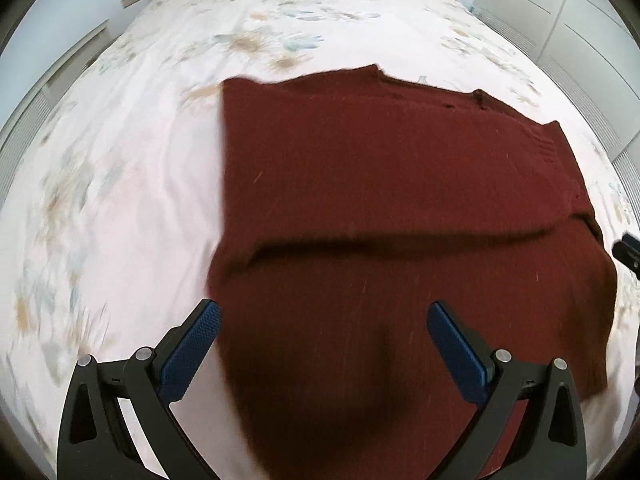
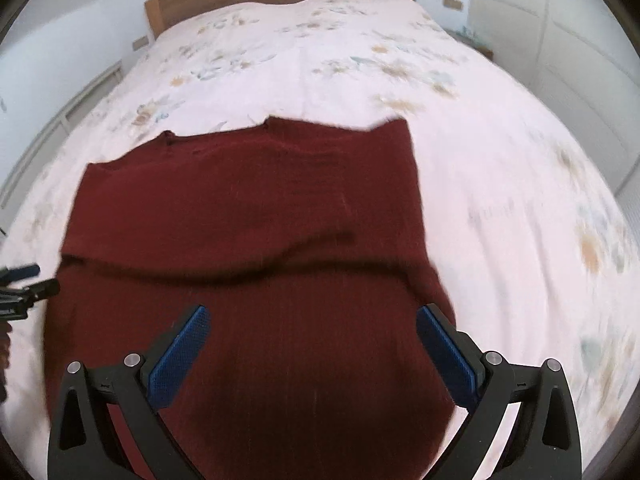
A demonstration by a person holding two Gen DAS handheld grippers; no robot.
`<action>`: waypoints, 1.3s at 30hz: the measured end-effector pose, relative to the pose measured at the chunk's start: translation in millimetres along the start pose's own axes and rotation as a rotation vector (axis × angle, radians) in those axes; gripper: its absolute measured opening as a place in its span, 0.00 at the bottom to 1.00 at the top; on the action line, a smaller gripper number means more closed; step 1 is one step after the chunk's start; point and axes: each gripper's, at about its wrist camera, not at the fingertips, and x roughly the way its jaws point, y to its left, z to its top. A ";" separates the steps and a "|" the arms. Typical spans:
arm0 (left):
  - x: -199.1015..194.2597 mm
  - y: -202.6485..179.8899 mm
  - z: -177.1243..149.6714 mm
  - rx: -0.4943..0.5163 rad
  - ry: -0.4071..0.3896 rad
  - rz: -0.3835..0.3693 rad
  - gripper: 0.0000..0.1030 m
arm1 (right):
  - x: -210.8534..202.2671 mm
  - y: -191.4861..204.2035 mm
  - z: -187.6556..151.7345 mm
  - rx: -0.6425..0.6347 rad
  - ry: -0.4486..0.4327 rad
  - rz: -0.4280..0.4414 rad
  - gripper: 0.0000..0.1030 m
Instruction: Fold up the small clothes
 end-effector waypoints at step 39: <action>-9.2 -45.7 -127.8 0.075 0.149 -0.157 0.09 | -9.6 -43.9 -119.6 0.131 0.338 0.143 0.16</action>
